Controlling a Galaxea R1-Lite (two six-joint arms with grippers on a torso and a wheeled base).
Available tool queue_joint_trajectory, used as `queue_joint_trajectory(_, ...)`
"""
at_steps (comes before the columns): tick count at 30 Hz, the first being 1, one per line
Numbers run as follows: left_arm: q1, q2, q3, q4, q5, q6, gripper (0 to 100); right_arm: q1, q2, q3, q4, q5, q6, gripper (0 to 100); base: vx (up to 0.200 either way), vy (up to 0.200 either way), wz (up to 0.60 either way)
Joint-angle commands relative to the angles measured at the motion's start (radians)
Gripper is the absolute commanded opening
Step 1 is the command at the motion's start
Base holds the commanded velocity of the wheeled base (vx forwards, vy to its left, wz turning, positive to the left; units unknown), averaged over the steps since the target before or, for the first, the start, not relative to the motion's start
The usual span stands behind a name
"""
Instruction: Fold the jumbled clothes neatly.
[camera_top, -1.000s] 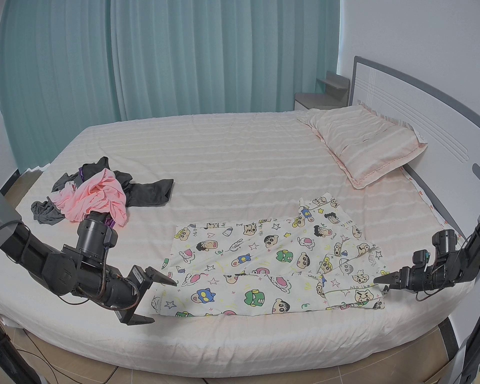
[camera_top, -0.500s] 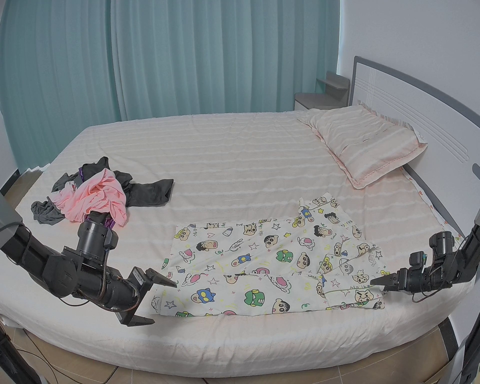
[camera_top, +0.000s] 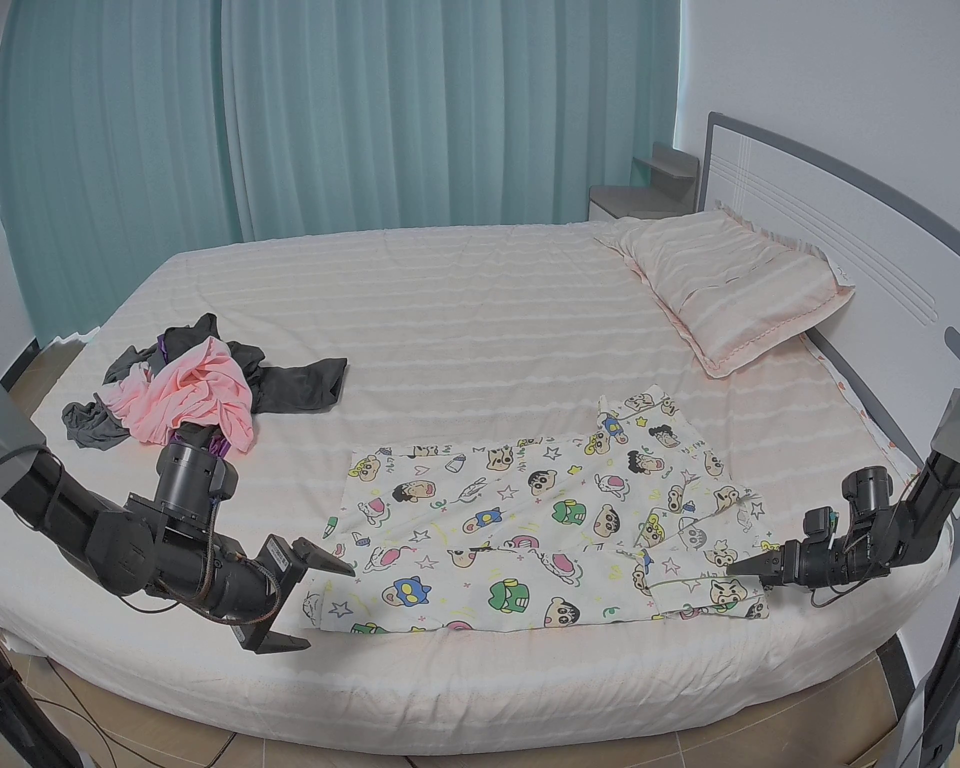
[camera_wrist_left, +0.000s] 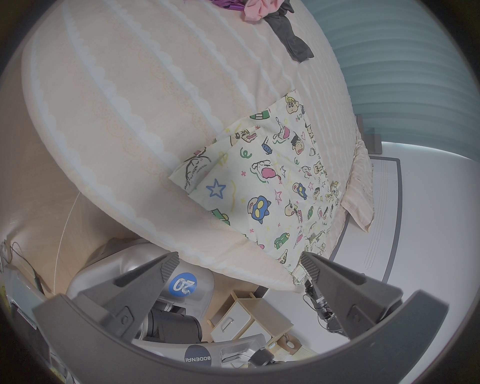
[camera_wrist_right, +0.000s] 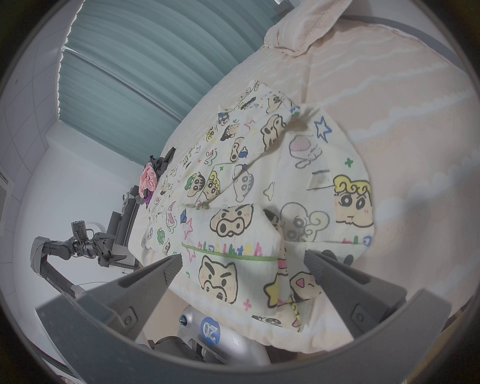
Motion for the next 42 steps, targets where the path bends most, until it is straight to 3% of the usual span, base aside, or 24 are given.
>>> queue_joint_trajectory(1,0.000,0.002,0.000,0.000,0.000,0.000,100,0.016,0.027,-0.002,-0.006,0.002,0.001,100,0.000,0.000,0.00)
queue_joint_trajectory(2,0.000,0.000,0.000,0.000,0.000,0.000,100,0.019,0.027,-0.003,-0.007,0.005,0.004,0,0.000,0.000,0.00)
queue_joint_trajectory(14,-0.002,0.002,0.000,0.000,0.003,0.000,100,-0.008,0.004,-0.009,-0.009,0.013,0.007,0,0.000,0.000,0.00)
queue_joint_trajectory(20,-0.029,0.019,0.000,0.000,0.046,0.000,100,-0.034,-0.010,-0.037,-0.009,0.034,0.008,0,0.000,0.000,0.00)
queue_joint_trajectory(42,-0.031,0.016,-0.005,-0.018,0.060,0.000,100,-0.039,-0.004,-0.114,-0.009,0.025,0.010,0,0.000,0.000,0.00)
